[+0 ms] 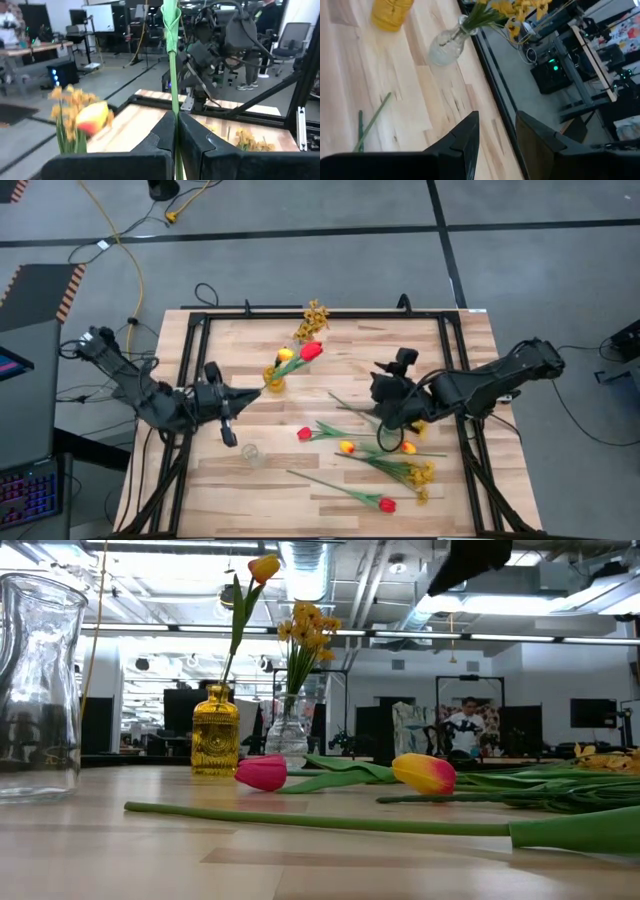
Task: Sort flowers into vase by color
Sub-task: Put the top red tulip into the bottom transparent vase
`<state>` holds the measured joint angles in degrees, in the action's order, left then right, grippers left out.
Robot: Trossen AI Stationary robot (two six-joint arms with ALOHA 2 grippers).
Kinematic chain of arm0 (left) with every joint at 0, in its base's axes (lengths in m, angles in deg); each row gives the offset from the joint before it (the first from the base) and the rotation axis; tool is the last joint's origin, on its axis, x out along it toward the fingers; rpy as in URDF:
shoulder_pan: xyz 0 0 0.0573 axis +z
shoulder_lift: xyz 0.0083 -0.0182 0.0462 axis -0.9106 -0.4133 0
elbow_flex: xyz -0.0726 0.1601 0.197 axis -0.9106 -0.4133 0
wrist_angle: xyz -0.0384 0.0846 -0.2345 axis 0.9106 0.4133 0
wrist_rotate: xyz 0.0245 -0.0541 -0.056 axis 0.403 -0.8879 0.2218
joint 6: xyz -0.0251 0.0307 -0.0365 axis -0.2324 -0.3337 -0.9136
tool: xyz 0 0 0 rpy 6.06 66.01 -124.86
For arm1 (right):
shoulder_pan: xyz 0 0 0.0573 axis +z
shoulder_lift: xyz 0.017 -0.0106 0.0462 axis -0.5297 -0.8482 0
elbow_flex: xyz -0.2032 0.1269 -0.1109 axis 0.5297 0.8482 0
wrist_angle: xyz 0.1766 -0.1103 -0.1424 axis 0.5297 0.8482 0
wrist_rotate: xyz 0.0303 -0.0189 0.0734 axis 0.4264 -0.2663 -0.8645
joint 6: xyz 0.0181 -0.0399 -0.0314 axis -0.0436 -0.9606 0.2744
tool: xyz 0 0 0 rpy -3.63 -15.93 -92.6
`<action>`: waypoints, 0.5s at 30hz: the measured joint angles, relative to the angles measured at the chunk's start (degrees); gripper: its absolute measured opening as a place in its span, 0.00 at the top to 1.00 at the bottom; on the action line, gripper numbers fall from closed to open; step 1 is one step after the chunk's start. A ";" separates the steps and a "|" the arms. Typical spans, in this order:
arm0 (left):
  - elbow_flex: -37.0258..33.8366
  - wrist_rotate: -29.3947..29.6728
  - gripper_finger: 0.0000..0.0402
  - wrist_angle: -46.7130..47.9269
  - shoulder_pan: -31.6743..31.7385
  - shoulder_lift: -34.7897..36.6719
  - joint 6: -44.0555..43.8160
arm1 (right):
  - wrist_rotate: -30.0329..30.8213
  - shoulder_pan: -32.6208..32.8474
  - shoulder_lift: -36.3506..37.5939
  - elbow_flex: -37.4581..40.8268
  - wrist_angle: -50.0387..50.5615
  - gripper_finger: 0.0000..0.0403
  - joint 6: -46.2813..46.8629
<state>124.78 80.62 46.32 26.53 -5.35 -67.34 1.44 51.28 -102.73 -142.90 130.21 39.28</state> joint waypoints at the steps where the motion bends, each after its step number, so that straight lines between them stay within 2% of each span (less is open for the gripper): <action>1: -1.31 1.33 1.00 -1.17 -0.91 0.00 -0.82 | -0.01 -0.42 0.46 1.07 -1.05 0.62 -0.01; 5: -6.56 3.56 1.00 -9.87 -3.70 0.00 -0.59 | -0.05 -1.95 1.08 4.36 -4.70 0.62 -0.02; 9: -12.63 3.13 1.00 -24.26 -5.14 0.00 4.49 | -0.17 -3.10 0.69 5.65 -5.42 0.62 0.42; 15: -22.93 -5.58 1.00 -47.60 -5.37 0.00 11.08 | -1.80 -4.10 0.73 6.35 -7.94 0.62 0.43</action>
<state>101.84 75.04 -1.27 21.16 -5.35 -56.26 -0.36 47.18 -102.00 -136.55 122.26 39.71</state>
